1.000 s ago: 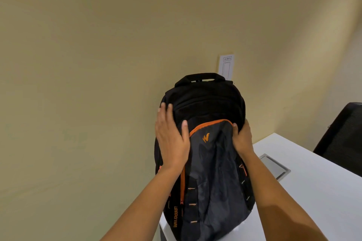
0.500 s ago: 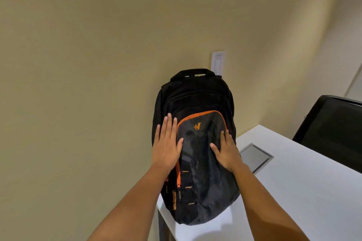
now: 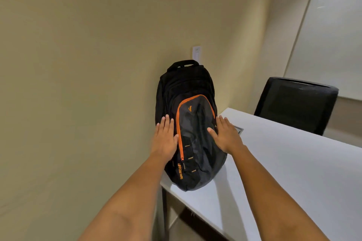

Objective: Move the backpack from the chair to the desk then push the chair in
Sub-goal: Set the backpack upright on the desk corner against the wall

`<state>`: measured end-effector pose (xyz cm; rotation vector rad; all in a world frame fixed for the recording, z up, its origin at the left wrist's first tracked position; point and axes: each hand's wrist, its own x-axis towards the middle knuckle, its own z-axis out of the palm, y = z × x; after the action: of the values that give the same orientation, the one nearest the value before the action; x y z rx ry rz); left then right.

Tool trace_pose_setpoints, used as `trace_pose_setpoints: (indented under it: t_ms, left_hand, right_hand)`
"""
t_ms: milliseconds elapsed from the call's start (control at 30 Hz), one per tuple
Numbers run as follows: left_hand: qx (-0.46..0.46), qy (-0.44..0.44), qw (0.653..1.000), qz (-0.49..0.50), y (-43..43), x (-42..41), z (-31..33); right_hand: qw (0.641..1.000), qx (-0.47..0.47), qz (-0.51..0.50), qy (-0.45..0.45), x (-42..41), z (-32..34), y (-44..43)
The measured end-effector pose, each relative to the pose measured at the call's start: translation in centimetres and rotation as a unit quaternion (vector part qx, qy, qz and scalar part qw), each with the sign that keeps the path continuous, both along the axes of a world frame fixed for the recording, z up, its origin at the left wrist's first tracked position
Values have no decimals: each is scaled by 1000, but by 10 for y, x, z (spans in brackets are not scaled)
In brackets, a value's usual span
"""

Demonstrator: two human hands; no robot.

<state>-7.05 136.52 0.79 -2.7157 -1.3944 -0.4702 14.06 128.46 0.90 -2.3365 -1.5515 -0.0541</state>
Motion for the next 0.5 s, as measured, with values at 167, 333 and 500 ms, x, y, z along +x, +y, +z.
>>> trace_pose_setpoints:
  t_ms: [167,333,500]
  left_hand:
    - [-9,13,998,-56,-35,-27,-9]
    - [-8,17,995,-96,-89,-46,-13]
    - [-9,17,992,-122,-146,-52,-12]
  right_hand:
    - [999,14,-50,6,-34,0,-59]
    - [994,23,-105,0,-71,2,-130]
    - [990,-10,-140,0,-102,6,-199]
